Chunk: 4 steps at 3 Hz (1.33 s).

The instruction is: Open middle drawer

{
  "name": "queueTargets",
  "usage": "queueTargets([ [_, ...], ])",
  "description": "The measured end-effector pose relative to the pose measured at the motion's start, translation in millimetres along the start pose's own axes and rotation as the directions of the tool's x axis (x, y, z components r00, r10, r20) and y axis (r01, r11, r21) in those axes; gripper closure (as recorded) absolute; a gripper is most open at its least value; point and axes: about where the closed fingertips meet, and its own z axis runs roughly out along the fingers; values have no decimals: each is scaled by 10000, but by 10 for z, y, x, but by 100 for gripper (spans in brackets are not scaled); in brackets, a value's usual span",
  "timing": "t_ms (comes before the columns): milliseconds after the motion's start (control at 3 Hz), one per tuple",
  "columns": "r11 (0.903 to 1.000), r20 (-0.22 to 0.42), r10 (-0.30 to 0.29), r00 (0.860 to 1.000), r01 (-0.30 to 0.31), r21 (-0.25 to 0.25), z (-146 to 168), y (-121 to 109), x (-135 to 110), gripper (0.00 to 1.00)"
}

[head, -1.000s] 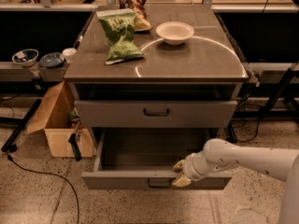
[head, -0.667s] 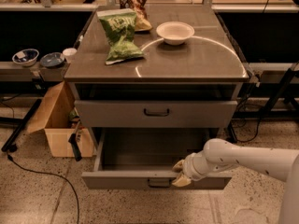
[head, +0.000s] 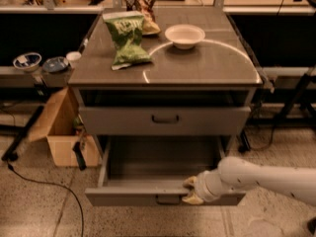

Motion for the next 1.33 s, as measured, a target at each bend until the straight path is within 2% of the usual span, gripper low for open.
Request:
queueTargets([
  [333,10000,0,0,10000,0,0,7,0,1,100],
  [1000,9997,38,215,9998,-215,-88,-50,338,60,100],
  [1333,9997,38,215,9998,-215,-88,-49,338,60,100],
])
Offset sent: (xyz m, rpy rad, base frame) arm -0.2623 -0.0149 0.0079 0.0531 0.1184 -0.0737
